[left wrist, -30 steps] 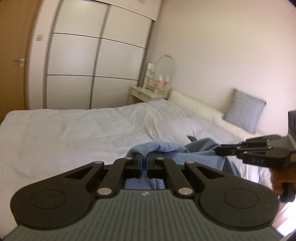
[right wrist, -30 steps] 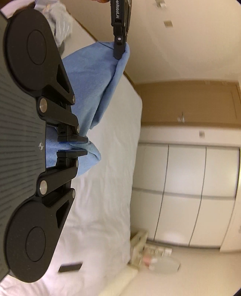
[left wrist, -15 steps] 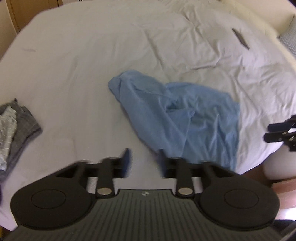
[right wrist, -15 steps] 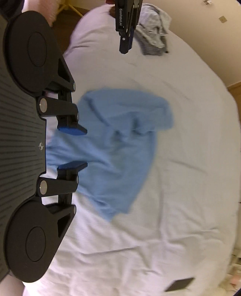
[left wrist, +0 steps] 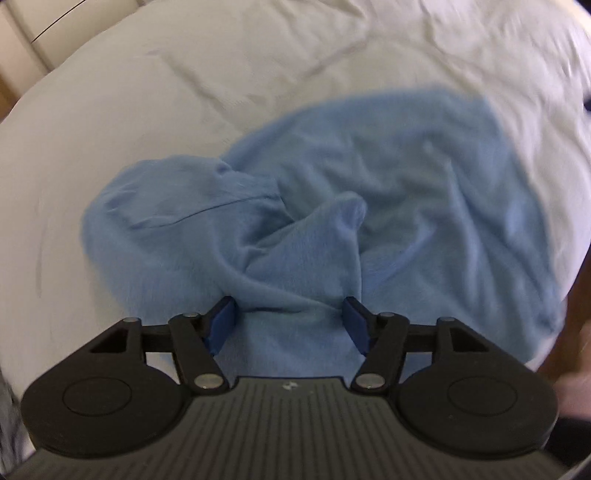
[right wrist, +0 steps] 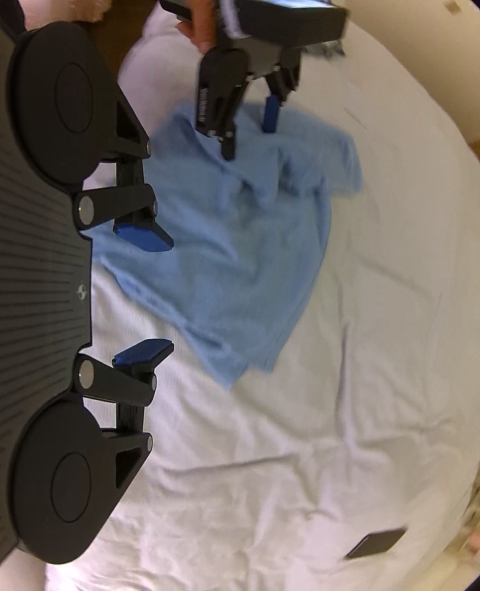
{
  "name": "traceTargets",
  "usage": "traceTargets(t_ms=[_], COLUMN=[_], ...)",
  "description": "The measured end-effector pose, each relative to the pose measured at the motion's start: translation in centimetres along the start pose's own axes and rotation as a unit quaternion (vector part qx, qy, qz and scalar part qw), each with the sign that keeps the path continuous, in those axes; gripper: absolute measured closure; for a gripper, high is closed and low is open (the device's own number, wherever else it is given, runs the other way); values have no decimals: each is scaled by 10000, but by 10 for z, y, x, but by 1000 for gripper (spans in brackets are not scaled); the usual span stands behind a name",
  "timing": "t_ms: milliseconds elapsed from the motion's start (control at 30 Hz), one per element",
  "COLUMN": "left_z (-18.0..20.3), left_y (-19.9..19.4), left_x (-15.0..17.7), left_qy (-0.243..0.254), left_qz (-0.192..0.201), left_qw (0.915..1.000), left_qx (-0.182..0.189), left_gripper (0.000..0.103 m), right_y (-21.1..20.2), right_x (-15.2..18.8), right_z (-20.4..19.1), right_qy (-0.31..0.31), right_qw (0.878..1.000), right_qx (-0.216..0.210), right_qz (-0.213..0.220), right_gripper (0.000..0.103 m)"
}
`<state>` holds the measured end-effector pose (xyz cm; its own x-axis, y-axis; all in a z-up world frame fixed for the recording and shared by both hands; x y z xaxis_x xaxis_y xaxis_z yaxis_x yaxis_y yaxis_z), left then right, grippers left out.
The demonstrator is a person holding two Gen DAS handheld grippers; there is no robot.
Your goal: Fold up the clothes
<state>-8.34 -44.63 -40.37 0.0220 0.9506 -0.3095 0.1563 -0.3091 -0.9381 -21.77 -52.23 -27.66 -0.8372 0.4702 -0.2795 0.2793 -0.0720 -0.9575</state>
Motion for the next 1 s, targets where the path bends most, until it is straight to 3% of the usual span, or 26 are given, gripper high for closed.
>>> traceTargets(t_ms=[67,200,267,400,533,567,600,667,767,867,1000], left_z=[-12,-62,-93,-129,-134,-135,-136,-138,-143,-146,-148], left_y=[-7,-53,-77,-97,-96,-95,-96,-99,-105,-109,-106], left_x=[4,28,55,110,155,163,166,165,148,123,85], left_qy=[-163,-1031,-1617,-2646,-3019,-3076,-3117,-3140,-3003,-2821,-2445], left_qz=[98,379,350,97,-460,-547,-558,-481,-239,55,377], left_qw=[9997,9939,9862,9642,9522,9499,9485,9480,9533,9592,9689], left_qx=[127,108,14,159,-48,-93,-127,-173,-194,-150,17], left_gripper=[97,99,100,100,101,99,99,96,83,74,61], right_y=[13,37,49,85,114,116,117,114,91,57,28], right_x=[-5,-26,-40,-64,-76,-77,-78,-81,-80,-61,-3], right_z=[11,31,36,38,41,40,39,31,4,-47,-116], right_qy=[145,465,587,601,898,984,1016,906,368,-711,-2102], right_qw=[9999,9988,9980,9978,9958,9950,9946,9956,9982,9942,9664], right_qx=[38,34,-75,-69,-54,-82,-99,-158,-373,-693,-1480], right_qz=[22,136,207,253,159,164,168,177,301,416,35], right_gripper=[47,47,47,39,39,46,71,98,99,99,99])
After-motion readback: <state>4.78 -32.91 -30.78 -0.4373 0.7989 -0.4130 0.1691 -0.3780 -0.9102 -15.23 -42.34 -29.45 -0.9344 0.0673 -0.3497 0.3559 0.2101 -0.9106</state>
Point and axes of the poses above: each gripper's, at about its wrist camera, not at the fingertips, and y roughly the way its jaws point, z to its right, x to its underside, the point moved 8 cm from there along y, roughly the way its jaws point, and after that the axes turned 5 degrees about -z, right-handed, at the moved point
